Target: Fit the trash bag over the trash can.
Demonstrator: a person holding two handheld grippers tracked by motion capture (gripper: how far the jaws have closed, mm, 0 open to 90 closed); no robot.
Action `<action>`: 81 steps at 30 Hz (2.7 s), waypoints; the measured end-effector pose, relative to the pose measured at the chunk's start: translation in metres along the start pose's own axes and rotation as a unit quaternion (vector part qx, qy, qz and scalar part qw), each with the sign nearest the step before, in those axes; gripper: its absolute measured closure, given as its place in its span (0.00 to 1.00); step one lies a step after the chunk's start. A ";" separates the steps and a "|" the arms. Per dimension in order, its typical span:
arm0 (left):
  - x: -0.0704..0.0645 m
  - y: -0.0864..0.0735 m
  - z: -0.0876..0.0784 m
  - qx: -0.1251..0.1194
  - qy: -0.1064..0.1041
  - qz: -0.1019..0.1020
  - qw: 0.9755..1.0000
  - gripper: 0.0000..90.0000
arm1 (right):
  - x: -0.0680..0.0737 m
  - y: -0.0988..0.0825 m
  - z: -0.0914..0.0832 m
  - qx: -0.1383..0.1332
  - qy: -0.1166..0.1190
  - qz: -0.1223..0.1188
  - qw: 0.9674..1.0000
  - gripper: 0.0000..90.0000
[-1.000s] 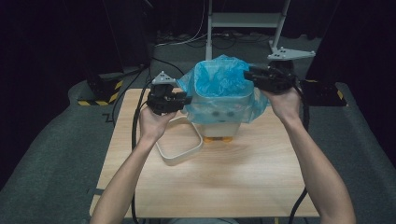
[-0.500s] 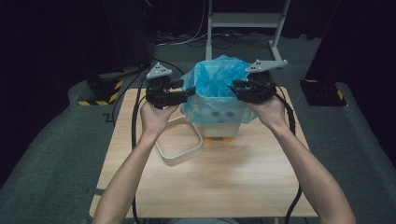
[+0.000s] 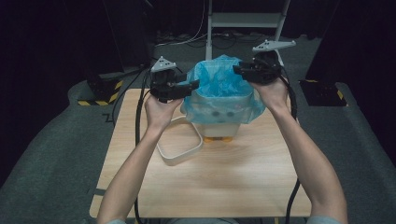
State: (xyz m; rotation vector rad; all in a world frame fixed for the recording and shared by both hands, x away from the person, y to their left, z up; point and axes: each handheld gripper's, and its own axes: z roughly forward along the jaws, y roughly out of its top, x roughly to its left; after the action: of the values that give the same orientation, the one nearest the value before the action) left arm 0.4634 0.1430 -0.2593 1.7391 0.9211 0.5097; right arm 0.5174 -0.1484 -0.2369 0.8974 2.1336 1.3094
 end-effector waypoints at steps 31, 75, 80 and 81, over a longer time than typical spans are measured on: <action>0.007 -0.003 0.016 0.026 0.010 -0.010 1.000 0.49 | 0.025 -0.008 -0.011 0.018 0.035 -0.007 0.999 0.70; 0.016 -0.020 -0.026 0.005 0.060 0.019 0.998 0.48 | -0.014 -0.067 -0.080 -0.052 -0.035 0.057 0.996 0.56; 0.026 -0.037 -0.033 0.015 0.072 0.008 0.997 0.48 | -0.019 -0.092 -0.088 -0.057 -0.056 0.069 0.994 0.55; 0.028 -0.041 -0.034 0.018 0.076 0.005 0.997 0.48 | -0.019 -0.098 -0.089 -0.055 -0.059 0.071 0.994 0.55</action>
State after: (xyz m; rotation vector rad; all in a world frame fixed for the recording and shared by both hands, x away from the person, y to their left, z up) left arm 0.4427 0.1916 -0.2886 1.7574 1.0336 0.6420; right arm 0.4419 -0.2472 -0.2856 1.0693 1.9182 1.3921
